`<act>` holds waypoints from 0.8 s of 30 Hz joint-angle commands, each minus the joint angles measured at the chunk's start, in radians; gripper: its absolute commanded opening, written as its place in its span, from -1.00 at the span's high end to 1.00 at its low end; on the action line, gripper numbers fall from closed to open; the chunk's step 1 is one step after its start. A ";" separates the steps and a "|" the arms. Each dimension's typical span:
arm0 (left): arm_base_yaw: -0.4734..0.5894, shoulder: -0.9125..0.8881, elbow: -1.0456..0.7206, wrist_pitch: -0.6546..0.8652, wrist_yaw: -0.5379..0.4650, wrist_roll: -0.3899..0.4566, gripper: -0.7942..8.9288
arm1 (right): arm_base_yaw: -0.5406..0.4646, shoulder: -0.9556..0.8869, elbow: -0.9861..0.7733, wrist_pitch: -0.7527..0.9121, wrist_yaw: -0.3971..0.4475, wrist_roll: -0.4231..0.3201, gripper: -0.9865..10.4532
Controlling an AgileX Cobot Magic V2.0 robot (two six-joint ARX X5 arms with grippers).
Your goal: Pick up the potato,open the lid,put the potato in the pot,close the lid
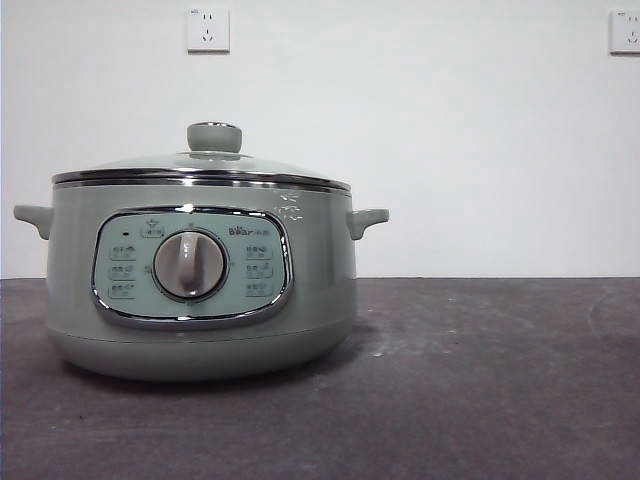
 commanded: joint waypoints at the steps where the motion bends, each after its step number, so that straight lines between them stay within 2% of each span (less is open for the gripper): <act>1: 0.004 -0.018 -0.032 0.014 0.002 -0.010 0.84 | 0.000 -0.002 -0.009 0.007 0.003 0.008 0.83; 24: 0.004 -0.061 -0.064 0.009 -0.002 -0.013 0.84 | 0.000 -0.002 -0.009 0.007 0.003 0.008 0.83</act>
